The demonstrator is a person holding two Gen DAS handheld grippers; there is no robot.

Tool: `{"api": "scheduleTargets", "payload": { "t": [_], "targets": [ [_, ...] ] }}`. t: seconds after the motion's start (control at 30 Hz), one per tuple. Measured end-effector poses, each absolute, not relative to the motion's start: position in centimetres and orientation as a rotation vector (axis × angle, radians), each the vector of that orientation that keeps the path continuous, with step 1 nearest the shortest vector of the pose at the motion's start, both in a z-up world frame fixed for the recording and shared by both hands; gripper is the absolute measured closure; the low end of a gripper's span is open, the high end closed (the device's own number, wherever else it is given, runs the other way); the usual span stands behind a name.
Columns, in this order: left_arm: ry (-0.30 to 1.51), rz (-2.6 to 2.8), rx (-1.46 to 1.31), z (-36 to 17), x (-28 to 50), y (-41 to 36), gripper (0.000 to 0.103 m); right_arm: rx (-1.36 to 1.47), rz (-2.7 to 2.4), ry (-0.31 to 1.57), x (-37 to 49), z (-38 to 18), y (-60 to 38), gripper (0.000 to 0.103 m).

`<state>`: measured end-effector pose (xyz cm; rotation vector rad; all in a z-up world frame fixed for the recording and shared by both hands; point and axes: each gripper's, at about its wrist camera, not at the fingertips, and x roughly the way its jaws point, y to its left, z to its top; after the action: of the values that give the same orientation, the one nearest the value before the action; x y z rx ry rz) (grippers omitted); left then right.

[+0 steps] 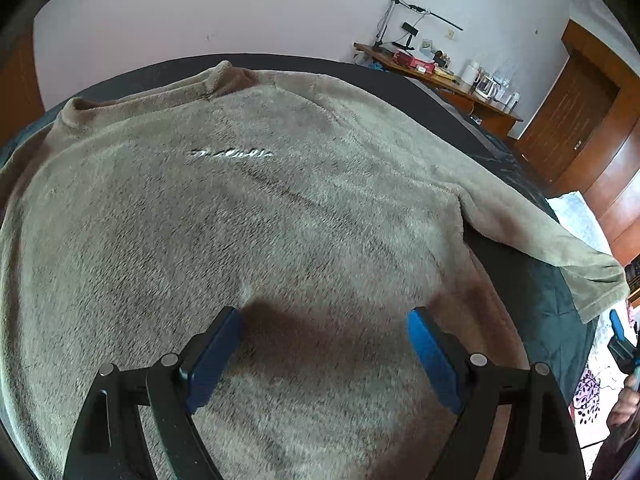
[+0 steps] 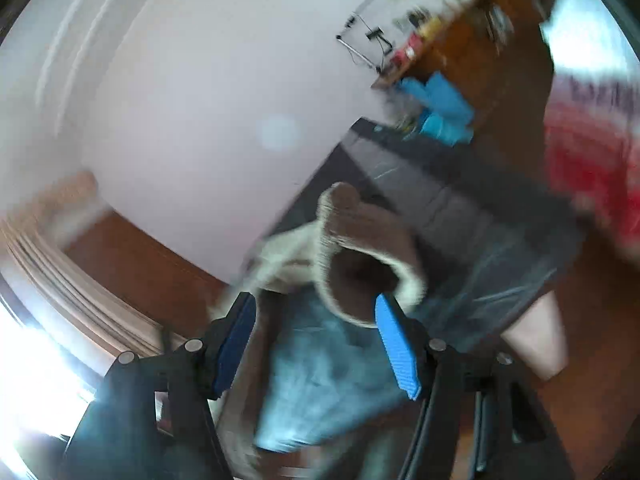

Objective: Fold clothes

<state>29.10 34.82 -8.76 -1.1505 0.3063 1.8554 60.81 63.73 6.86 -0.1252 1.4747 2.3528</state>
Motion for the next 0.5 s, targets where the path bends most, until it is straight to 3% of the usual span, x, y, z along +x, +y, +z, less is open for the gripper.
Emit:
{"api": "scheduleTargets", "payload": {
  "t": [0.17, 0.5],
  "targets": [
    [0.294, 1.848, -1.147, -8.9, 29.0, 33.9, 0.016, 0.076, 2.171, 1.788, 60.8, 5.1, 65.2, 0.036],
    [0.279, 1.828, -1.134, -9.0, 29.0, 32.7, 0.016, 0.116, 1.869, 1.84, 61.7, 4.3, 67.2, 0.036]
  ]
}}
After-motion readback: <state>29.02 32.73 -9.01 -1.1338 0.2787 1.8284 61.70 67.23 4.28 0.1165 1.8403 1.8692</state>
